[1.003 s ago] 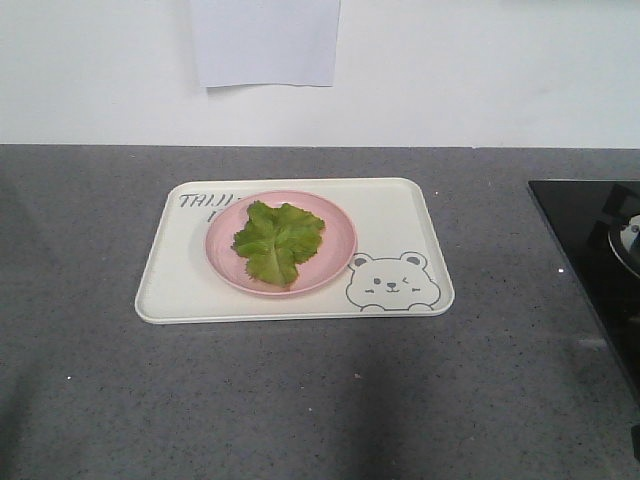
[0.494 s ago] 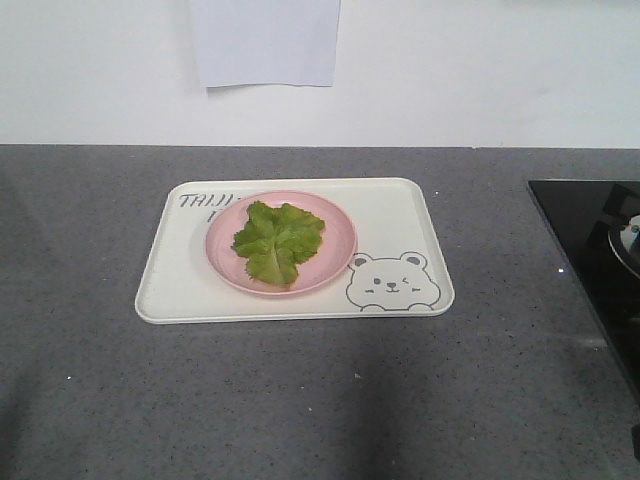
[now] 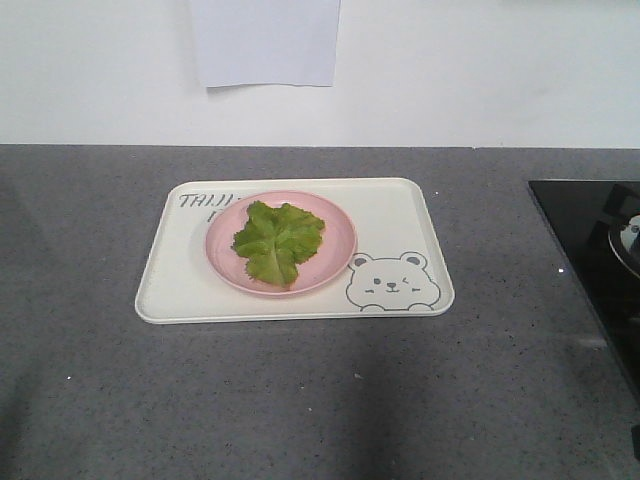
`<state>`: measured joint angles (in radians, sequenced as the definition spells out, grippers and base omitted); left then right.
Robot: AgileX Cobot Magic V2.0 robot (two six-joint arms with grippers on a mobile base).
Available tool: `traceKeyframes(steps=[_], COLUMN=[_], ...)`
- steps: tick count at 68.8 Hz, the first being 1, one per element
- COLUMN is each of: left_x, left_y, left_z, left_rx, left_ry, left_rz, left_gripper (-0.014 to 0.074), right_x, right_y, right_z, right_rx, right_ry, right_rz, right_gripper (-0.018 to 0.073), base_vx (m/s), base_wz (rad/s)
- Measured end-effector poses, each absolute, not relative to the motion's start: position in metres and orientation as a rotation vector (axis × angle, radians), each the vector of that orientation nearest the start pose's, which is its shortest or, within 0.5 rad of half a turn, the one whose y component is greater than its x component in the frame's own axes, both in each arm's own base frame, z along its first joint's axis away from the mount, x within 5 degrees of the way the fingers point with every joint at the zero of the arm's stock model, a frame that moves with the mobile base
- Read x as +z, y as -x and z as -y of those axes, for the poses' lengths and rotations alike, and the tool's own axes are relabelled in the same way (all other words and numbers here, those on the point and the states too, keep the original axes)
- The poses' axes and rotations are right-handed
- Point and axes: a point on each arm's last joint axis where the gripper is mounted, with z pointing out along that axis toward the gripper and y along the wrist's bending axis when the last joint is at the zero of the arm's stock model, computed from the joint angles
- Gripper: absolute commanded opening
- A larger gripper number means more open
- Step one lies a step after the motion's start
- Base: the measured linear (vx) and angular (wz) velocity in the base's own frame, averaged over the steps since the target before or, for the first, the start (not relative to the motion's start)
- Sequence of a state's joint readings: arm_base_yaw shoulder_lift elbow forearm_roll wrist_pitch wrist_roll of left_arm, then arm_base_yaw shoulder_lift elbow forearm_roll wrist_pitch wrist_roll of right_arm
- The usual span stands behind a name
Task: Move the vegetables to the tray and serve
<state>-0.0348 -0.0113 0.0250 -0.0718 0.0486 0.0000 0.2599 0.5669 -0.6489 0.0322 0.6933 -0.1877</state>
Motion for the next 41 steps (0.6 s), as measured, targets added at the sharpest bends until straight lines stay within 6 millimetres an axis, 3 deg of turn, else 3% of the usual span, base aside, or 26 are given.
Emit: traceKeyframes(steps=[26, 41], left_x=[0.201, 0.201], left_y=[-0.057, -0.057], left_z=[0.002, 0.002], left_rx=[-0.088, -0.088], left_ry=[0.026, 0.026], left_rz=[-1.546, -1.546], left_gripper=[-0.0008, -0.0007], right_x=[0.321, 0.274], right_y=[-0.101, -0.088], right_z=[-0.026, -0.018], right_rx=[0.037, 0.057], right_ry=[0.443, 0.296], right_rz=[-2.021, -1.920], right_gripper=[-0.0008, -0.0008], base_vx=[0.00, 0.00], base_wz=[0.00, 0.00])
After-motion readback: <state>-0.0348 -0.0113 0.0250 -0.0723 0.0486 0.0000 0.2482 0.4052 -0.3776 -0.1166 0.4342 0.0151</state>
